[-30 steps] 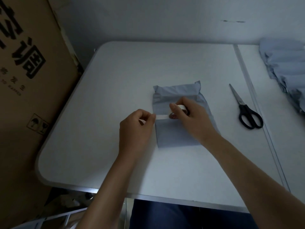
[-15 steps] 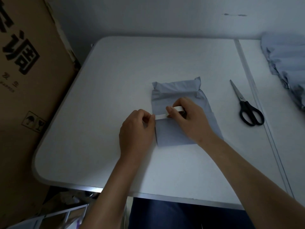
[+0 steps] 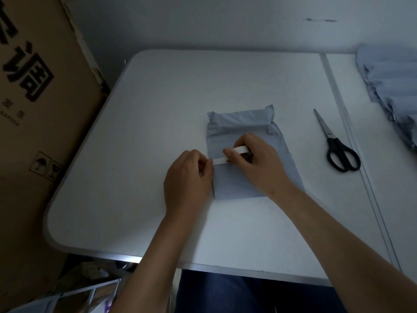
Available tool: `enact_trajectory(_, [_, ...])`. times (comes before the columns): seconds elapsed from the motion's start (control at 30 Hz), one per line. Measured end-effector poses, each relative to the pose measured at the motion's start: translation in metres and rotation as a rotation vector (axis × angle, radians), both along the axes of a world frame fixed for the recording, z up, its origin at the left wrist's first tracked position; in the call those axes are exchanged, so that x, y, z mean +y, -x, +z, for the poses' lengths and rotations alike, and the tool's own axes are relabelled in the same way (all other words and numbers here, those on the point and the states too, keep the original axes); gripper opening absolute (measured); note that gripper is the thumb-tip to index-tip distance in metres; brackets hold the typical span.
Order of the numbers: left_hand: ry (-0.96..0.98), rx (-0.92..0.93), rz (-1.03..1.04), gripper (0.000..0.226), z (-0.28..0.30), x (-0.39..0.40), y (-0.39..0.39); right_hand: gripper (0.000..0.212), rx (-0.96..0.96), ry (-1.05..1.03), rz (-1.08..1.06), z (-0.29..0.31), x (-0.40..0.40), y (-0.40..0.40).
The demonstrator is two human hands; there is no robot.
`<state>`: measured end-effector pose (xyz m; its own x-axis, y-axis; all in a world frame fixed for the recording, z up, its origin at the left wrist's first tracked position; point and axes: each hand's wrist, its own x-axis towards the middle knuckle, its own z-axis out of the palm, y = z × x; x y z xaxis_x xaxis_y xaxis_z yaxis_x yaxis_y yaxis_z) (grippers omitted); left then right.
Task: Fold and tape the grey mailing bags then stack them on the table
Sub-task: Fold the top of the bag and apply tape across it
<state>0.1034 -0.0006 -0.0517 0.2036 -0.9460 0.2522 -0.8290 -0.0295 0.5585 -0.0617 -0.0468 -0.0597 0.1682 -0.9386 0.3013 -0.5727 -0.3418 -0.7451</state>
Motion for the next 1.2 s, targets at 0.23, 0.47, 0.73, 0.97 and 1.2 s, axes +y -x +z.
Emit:
enact_trajectory(0.23, [0.014, -0.017, -0.008, 0.024, -0.002, -0.001, 0.001, 0.044, -0.003, -0.001, 0.006, -0.002, 0.0, 0.0])
enact_trajectory(0.47, [-0.009, -0.072, -0.01, 0.023, -0.001, -0.002, 0.002, 0.044, 0.003, -0.002, 0.0, 0.0, 0.001, -0.001])
enact_trajectory(0.73, [-0.165, -0.137, -0.056, 0.024, 0.011, -0.01, -0.001, 0.04, 0.013, -0.02, -0.003, 0.001, 0.001, -0.001])
enact_trajectory(0.97, [-0.197, -0.124, -0.071, 0.019, 0.015, -0.017, -0.023, 0.039, 0.01, -0.04, 0.004, 0.003, 0.001, -0.001])
enact_trajectory(1.2, [0.087, -0.03, -0.442, 0.013, 0.016, -0.012, -0.018, 0.044, 0.015, -0.023, -0.002, 0.004, 0.0, -0.002])
